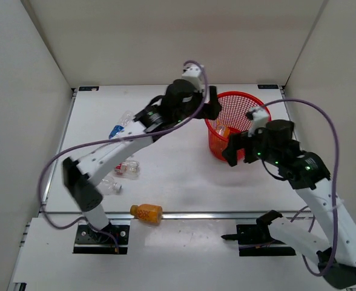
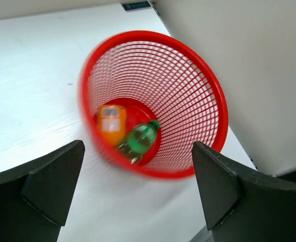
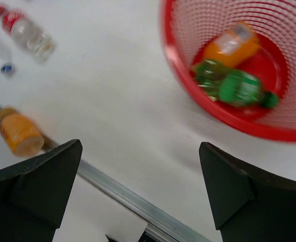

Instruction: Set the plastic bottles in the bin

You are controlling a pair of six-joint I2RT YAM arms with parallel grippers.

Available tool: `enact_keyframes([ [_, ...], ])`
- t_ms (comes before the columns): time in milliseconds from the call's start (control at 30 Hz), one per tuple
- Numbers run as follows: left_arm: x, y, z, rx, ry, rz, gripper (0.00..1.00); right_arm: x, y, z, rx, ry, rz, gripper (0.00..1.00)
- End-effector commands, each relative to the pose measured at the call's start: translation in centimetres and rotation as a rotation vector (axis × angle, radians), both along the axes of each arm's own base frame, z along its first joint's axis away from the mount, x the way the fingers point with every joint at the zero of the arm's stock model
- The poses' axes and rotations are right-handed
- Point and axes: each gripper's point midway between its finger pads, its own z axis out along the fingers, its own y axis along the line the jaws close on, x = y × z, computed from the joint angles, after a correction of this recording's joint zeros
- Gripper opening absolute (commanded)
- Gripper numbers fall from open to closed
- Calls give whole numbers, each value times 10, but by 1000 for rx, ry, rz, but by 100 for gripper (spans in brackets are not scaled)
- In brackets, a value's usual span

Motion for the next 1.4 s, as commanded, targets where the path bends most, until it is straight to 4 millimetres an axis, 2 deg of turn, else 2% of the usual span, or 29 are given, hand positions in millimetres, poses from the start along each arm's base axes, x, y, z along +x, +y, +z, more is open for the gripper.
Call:
enact_keyframes([
  [0, -26, 115, -26, 142, 105, 186, 98, 0, 54, -2, -51, -64, 178, 99],
  [33, -38, 156, -47, 160, 158, 265, 99, -3, 75, -5, -98, -86, 234, 99],
  [67, -52, 184, -39, 104, 164, 329, 99, -14, 95, -9, -117, -96, 311, 99],
  [100, -59, 217, -79, 159, 245, 405, 99, -13, 109, -20, -157, -87, 368, 99],
  [133, -74, 253, -93, 152, 282, 491, 99, -23, 133, -38, -180, -48, 479, 100],
  [167, -86, 278, -86, 94, 276, 551, 98, -30, 152, -34, -156, -78, 563, 100],
  [200, -105, 298, -101, 102, 312, 581, 99, -38, 168, -54, -176, -48, 667, 99],
  [233, -116, 325, -116, 129, 365, 660, 99, -46, 192, -67, -198, -61, 750, 99],
  [267, -130, 349, -120, 133, 386, 732, 99, -54, 214, -71, -222, -110, 822, 99],
  [300, -139, 359, -116, 119, 379, 762, 99, -69, 232, -71, -225, -150, 893, 100],
  [333, -151, 374, -115, 112, 385, 825, 98, -68, 244, -90, -271, -149, 933, 99],
  [367, -154, 377, -115, 107, 397, 845, 99, -74, 259, -87, -266, -182, 978, 99],
  [400, -162, 379, -117, 97, 406, 867, 98, -82, 277, -93, -256, -170, 1032, 100],
  [467, -174, 377, -127, 100, 432, 876, 99, -89, 300, -128, -286, -105, 1095, 99],
  [500, -179, 376, -131, 81, 447, 887, 99, -93, 309, -140, -317, -98, 1112, 99],
  [533, -181, 375, -134, 56, 458, 906, 99, -92, 315, -143, -324, -100, 1113, 99],
  [600, -189, 377, -146, 56, 482, 917, 98, -99, 329, -166, -366, -74, 1134, 99],
  [733, -191, 381, -150, 17, 479, 947, 99, -103, 339, -193, -356, 7, 1134, 98],
  [867, -192, 383, -159, 4, 476, 968, 99, -114, 326, -232, -391, 81, 1145, 96],
  [900, -195, 384, -167, 24, 492, 970, 98, -115, 325, -236, -388, 92, 1141, 94],
  [967, -197, 384, -169, 8, 501, 982, 98, -118, 315, -248, -387, 138, 1142, 92],
  [1033, -202, 386, -176, 8, 527, 1001, 99, -121, 313, -247, -360, 163, 1136, 91],
  [1100, -202, 385, -176, -17, 524, 1011, 99, -122, 309, -248, -362, 145, 1156, 88],
  [1200, -205, 386, -178, -41, 530, 1028, 99, -124, 307, -248, -329, 137, 1182, 77],
  [1300, -213, 386, -187, -37, 567, 1035, 99, -124, 315, -236, -286, 95, 1206, 61],
  [1367, -215, 384, -192, -55, 580, 1036, 99, -128, 321, -227, -274, 44, 1233, 35],
])
